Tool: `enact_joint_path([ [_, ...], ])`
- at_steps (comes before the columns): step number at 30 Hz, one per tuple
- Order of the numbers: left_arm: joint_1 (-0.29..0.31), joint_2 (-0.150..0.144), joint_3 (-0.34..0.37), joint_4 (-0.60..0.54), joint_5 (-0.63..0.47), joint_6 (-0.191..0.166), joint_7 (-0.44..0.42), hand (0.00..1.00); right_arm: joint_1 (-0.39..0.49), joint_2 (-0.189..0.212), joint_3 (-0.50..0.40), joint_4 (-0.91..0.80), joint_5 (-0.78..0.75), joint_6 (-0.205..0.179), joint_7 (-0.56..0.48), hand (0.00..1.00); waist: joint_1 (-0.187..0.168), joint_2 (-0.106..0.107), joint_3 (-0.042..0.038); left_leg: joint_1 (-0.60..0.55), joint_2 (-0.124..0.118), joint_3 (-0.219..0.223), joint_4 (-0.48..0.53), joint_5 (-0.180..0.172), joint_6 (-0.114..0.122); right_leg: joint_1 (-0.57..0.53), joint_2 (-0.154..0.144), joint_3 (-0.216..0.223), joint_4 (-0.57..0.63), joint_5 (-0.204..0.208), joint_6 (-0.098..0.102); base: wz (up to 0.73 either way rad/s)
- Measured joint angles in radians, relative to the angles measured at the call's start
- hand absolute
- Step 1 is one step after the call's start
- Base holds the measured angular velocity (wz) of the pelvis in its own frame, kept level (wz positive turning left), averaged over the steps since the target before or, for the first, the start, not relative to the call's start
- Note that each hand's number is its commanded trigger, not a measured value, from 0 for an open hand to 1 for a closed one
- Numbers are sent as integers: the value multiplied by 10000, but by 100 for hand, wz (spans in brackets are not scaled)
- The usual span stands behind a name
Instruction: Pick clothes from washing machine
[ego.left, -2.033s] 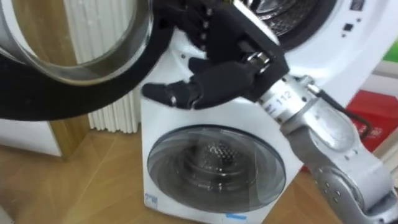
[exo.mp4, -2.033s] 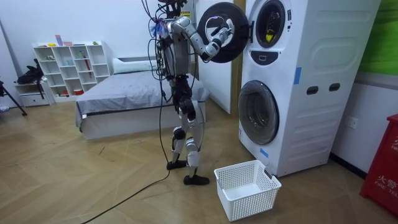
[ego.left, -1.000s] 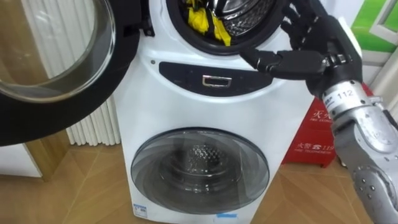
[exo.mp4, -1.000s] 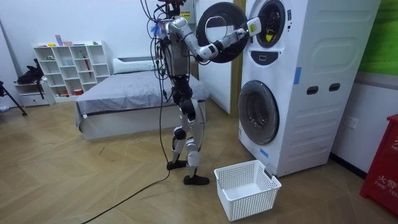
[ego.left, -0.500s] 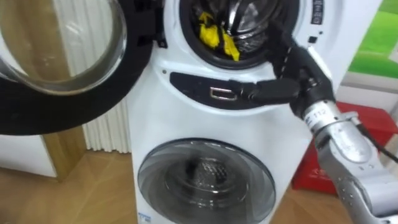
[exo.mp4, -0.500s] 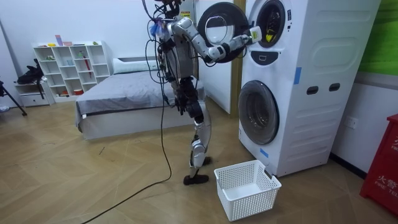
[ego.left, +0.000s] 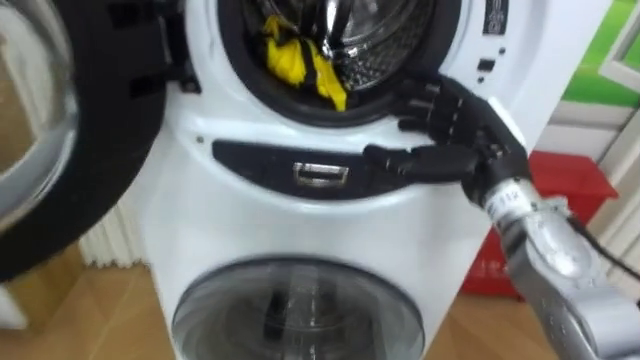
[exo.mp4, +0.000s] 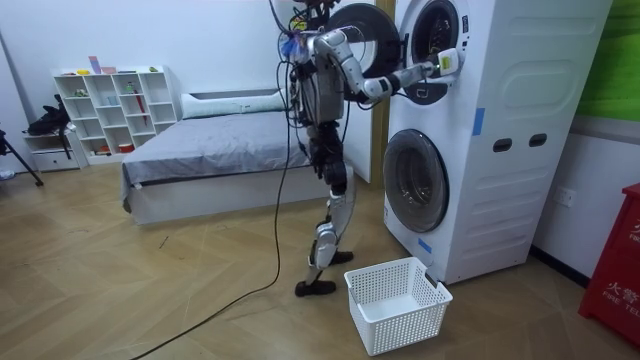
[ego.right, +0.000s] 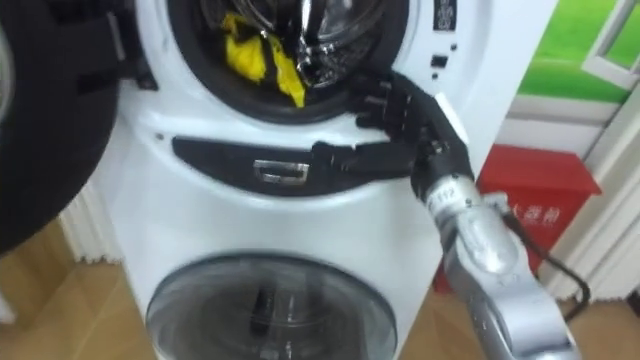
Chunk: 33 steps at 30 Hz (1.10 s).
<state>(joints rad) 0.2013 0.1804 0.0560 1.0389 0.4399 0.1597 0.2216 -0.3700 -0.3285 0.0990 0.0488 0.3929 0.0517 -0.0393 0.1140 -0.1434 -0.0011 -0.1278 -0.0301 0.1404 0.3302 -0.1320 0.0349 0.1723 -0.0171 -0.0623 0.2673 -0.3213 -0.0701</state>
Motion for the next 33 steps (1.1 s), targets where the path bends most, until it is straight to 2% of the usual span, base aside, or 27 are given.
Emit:
enact_joint_path([
  [1,-137,0,-4,4,-15,-27,0,0,293,-26,-69,-228,-12,-156,-8,0,-18,98,55,58,-35,-3,90,-212,58,-208,-94,-176,718,-186,330,5],
  [2,-189,14,-4,4,-12,-69,2,0,484,10,-67,-306,-14,-320,-38,0,-19,180,70,177,-107,-13,167,-382,125,-594,-266,-378,1840,-321,586,0],
  [5,-363,58,-11,-1,12,-88,13,0,681,-66,-138,-333,-92,-479,-180,0,-278,262,67,421,-347,-1,172,-550,344,-1176,-777,-929,3575,-232,879,10],
  [7,-395,138,-39,-16,7,-82,19,0,863,-65,-142,-329,-51,-630,-302,0,-295,319,80,592,-358,-41,145,-629,453,-1220,-876,-1088,3916,-81,1044,-7],
  [9,-413,244,-123,-59,19,-82,19,0,928,-67,-235,-267,28,-658,-336,0,-312,378,101,692,-297,-44,140,-670,501,-1293,-823,-1170,3902,115,1184,-15],
  [10,-443,284,-160,-76,35,-90,19,0,1011,-68,-364,-253,19,-632,-334,0,-320,471,109,709,-178,-121,126,-675,520,-1353,-636,-1023,3649,85,1171,-10],
  [11,-457,295,-200,-9,35,-95,21,0,1015,-69,-407,-253,-68,-613,-303,0,-324,545,130,694,-51,-123,25,-623,538,-1394,-380,-709,2608,-91,1063,-8],
  [12,-487,287,-200,46,41,-73,21,0,1014,-68,-428,-258,-135,-574,-280,0,-330,557,136,683,-24,-110,-10,-588,546,-1453,-311,-618,2086,-75,996,-10],
  [13,-422,283,-201,68,101,-43,21,0,946,-67,-438,-266,-294,-446,-276,0,-287,537,128,680,-56,-26,-27,-565,554,-1617,-291,-493,1144,342,960,0],
  [14,-359,225,-202,29,268,37,21,0,931,-61,-421,-265,-322,-248,-258,0,-266,598,70,751,-78,-15,-33,-569,554,-1628,-307,-598,908,747,607,-5],
  [17,-59,227,-162,17,329,132,20,0,921,-62,-440,-522,-448,156,-350,0,51,638,23,861,-10,38,-356,-392,443,-1508,-304,-794,396,880,596,-11],
  [18,15,232,-127,28,327,184,20,0,896,-64,-458,-526,-468,173,-353,0,95,633,21,859,-1,38,-416,-343,428,-1527,-287,-792,346,932,580,-13],
  [20,213,202,104,233,326,332,20,0,787,-65,-523,-708,-511,479,-349,0,185,625,13,853,52,48,-577,-226,363,-1556,-208,-759,198,1048,517,-7],
  [24,304,147,221,276,331,360,18,0,406,-62,-382,-994,-802,875,-266,0,258,623,10,770,193,75,-643,-127,235,-1610,-61,-763,20,1208,419,-5],
  [27,258,83,227,191,327,344,15,0,280,-60,-196,-1266,-1421,1109,-102,0,265,571,-33,779,284,98,-792,28,130,-1630,55,-758,-144,1346,232,-5],
  [29,114,76,190,190,329,372,15,0,210,-68,88,-1739,-2261,1407,121,0,199,543,-51,834,337,98,-948,104,10,-1550,160,-783,-355,1439,63,0],
  [31,-53,77,191,190,331,387,16,0,208,-58,344,-2253,-2668,1528,368,0,198,497,-89,872,369,88,-1034,159,-77,-1493,239,-793,-484,1497,-62,0],
  [33,-238,58,154,190,329,376,18,0,208,5,418,-2689,-2983,1568,671,0,199,462,-90,892,404,44,-1079,182,-130,-1450,286,-802,-523,1498,-140,9],
])
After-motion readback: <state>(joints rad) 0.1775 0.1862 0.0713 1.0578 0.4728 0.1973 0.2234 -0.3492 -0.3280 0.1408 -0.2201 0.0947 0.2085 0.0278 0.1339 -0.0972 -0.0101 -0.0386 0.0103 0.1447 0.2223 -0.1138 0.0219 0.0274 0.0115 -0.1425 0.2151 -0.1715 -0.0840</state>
